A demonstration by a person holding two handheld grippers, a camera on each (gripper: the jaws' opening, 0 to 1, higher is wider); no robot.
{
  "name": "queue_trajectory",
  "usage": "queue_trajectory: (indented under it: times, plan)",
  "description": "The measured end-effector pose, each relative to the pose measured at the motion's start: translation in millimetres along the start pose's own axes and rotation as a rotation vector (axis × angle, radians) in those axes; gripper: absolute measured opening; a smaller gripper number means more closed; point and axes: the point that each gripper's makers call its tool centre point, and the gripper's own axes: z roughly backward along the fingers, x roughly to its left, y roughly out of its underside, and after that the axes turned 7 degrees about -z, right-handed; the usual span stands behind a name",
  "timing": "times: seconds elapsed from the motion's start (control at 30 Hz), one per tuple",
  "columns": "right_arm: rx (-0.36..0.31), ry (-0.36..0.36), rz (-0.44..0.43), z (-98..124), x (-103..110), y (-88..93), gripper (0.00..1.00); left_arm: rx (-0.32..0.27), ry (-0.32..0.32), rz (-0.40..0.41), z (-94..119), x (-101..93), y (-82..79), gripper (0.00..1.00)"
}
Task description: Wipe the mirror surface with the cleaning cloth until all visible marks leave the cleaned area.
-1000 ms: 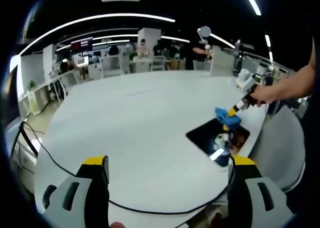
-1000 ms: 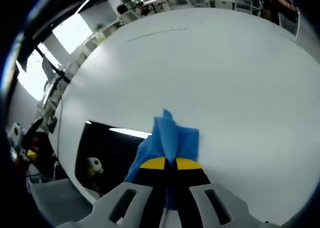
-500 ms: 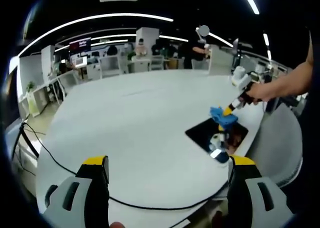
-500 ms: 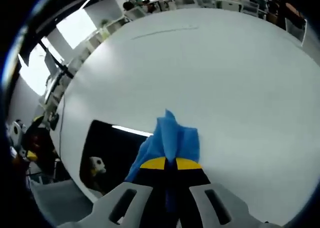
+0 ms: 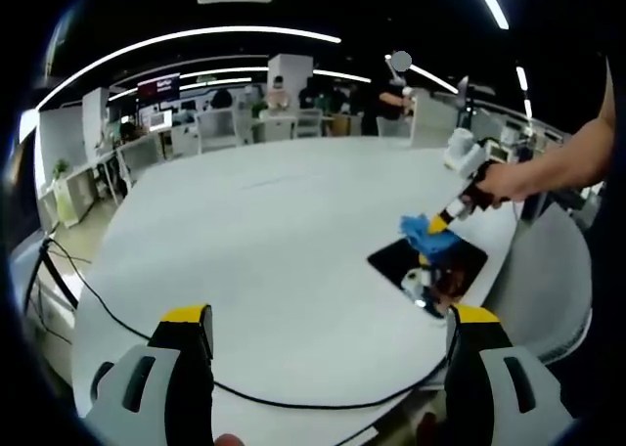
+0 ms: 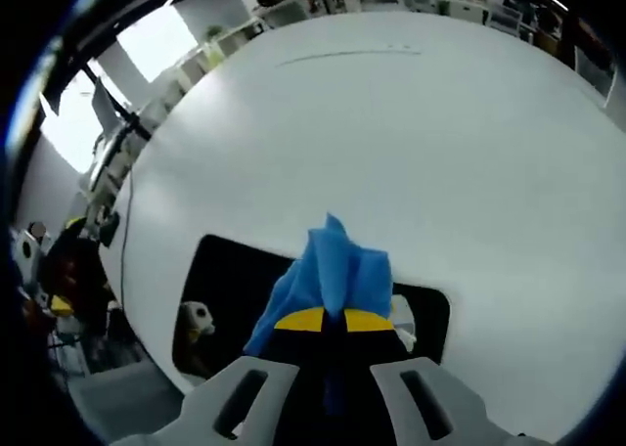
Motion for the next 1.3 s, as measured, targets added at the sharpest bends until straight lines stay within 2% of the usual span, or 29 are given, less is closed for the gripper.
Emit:
queue_trajectory:
  times: [0.47,1.1,1.3]
  plan:
    - [0.017,-0.047,0.019,-18,43,-7.9,0.0,0.006,-0.015,0.005,7,11.3,4.6,1.0]
    - [0.04,-0.102,0.047,-39,101,-17.2,0.0,-0.021,-0.023,0.029,11,17.4,3.1,1.0]
    - [0.038,-0.106,0.039,-44,105,-20.2,0.0,-0.021,-0.019,0.043,11,16.4,5.5,1.0]
